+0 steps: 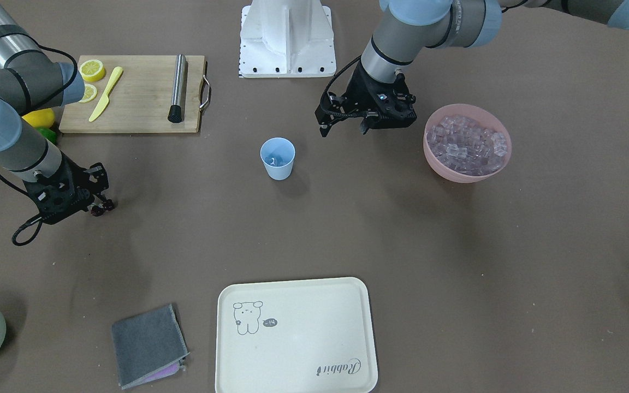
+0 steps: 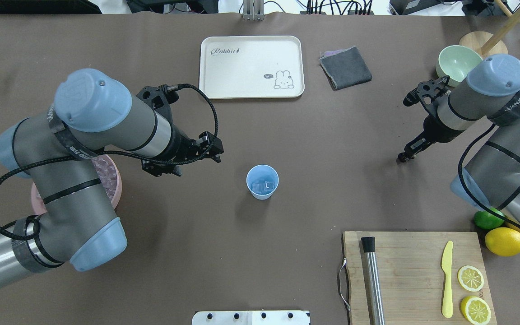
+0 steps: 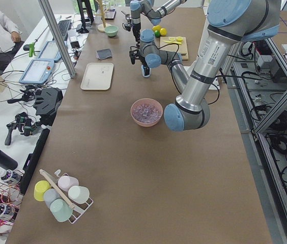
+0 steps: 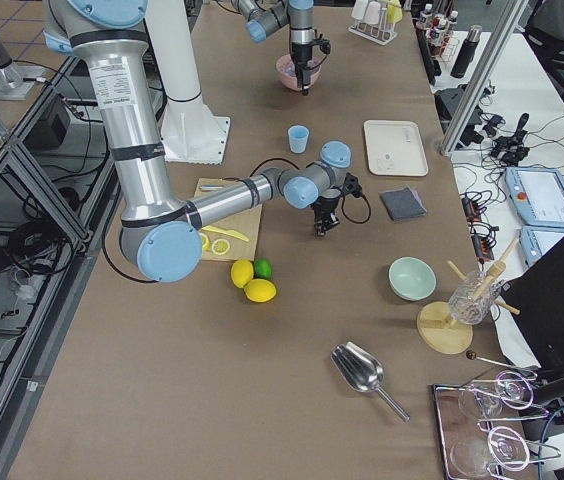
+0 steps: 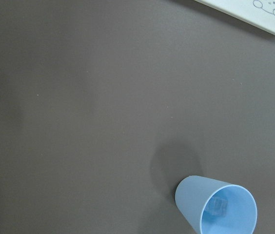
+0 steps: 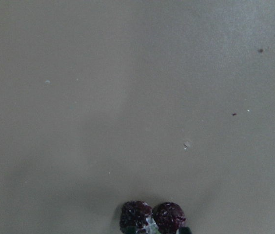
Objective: Put ice and cherries in cup
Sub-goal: 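Grasp the pair of dark cherries with the right gripper while the left arm withdraws, then drop the cherries into the blue cup while the left arm returns to rest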
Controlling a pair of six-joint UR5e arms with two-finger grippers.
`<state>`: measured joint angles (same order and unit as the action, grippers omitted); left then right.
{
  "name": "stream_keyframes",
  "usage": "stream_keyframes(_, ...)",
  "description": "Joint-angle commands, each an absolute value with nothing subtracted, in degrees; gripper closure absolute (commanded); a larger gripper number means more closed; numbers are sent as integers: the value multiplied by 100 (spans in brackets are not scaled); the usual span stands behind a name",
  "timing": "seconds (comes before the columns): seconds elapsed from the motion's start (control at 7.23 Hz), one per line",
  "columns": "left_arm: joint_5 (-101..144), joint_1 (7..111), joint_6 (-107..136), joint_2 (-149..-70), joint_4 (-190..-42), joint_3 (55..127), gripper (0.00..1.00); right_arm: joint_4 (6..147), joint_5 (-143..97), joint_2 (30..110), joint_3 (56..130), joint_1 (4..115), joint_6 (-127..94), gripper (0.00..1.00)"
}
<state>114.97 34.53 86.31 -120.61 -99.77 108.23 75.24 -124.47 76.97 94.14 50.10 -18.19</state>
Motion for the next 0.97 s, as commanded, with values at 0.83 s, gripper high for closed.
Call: stream_keyframes(0.83, 12275, 4916, 5915, -10139, -9879, 11891, 3, 9184, -12964, 6735, 10667, 5258, -3111, 100)
